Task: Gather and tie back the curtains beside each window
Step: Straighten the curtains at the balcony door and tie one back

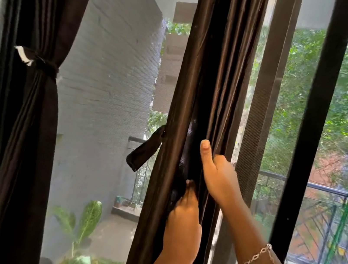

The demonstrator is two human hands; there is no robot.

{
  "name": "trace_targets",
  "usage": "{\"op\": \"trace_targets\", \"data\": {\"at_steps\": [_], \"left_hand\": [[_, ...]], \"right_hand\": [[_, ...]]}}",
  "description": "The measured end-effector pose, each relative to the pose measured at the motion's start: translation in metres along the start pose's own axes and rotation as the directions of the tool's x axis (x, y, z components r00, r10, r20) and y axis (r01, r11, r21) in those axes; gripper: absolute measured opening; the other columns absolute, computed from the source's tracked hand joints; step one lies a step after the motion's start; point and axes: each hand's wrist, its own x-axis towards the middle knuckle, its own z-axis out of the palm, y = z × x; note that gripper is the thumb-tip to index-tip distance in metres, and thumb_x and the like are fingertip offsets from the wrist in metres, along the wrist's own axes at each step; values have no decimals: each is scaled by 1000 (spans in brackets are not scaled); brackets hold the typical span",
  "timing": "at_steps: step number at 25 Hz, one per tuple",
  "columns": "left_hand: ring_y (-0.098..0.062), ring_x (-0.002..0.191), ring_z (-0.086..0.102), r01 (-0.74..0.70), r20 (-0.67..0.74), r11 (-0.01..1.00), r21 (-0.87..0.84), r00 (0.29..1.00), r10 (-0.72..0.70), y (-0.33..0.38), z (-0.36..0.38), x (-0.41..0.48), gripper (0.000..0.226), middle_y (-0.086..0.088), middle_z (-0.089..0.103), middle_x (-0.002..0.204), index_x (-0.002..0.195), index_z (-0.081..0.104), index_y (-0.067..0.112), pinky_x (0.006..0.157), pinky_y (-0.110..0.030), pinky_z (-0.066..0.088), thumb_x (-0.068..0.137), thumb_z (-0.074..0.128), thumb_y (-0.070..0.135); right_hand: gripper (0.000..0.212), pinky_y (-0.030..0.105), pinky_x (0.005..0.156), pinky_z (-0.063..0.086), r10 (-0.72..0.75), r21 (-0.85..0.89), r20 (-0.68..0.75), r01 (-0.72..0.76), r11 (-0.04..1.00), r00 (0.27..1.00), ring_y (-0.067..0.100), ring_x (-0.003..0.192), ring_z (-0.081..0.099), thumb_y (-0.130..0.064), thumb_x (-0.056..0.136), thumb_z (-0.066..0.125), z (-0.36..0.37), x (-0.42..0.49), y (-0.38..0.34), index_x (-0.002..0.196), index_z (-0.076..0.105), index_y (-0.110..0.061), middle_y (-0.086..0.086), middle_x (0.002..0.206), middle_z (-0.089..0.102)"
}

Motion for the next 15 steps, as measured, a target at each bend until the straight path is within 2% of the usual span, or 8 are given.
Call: {"op": "trace_targets", "data": {"at_steps": [1,3,5,7,9,10,13,15], "left_hand": [[-14,107,61,3,13,1000,11,1000,-3,0,0,1,60,-2,58,126,148,16,23,89,-21,46,94,36,2],[-14,112,57,26,44,999,-32,999,-25,-1,0,3,59,-1,55,131,147,19,23,92,-20,44,94,34,1],[-14,135,36,1,62,991,-133,998,7,-2,-2,0,67,3,31,151,148,10,26,104,-18,34,93,33,-3],[-16,144,7,-190,-110,971,-147,979,175,-4,-3,-13,72,5,6,156,147,2,30,111,-21,25,90,33,-2],[-23,143,11,-379,-356,922,-79,875,329,-5,-4,-26,62,-8,19,153,145,17,15,114,-36,26,87,39,9],[-24,143,14,-417,-441,908,-35,822,360,-7,-6,-28,59,-13,26,149,141,24,9,115,-42,23,85,43,13],[-26,141,17,-312,-595,949,-53,773,220,-13,-27,-13,64,-16,27,148,139,24,5,117,-42,6,83,51,23],[-23,141,18,-236,-549,966,-110,824,139,-23,-34,-1,72,-13,24,151,143,18,10,118,-38,7,84,58,23]], "right_hand": [[63,31,50,29,-12,-19,9,12,1000,1000,24,57,47,-73,75,22,4,-2,1,53,32,-15,1,55,43],[53,31,54,31,-28,-90,9,28,996,1000,26,58,44,-58,88,33,12,-3,5,55,29,-17,0,54,37],[48,33,58,34,-4,-107,-15,2,994,1000,28,63,47,-46,95,33,18,-2,8,57,29,-19,1,55,38],[46,32,60,34,7,-101,-34,-11,995,999,31,68,53,-42,97,33,21,0,10,59,33,-16,5,59,47],[45,29,59,32,-7,-114,-44,2,993,999,28,67,51,-42,97,33,23,1,11,59,33,-17,3,60,48],[45,29,58,30,-11,-122,-47,6,993,999,26,65,49,-42,97,32,25,1,11,59,32,-19,0,58,44],[43,29,52,29,-11,-136,-41,5,991,999,21,57,45,-44,97,31,28,1,11,59,30,-22,-1,57,41],[44,28,46,27,-21,-123,-41,15,992,999,18,51,43,-43,97,31,29,2,11,59,30,-22,-1,56,42]]}}
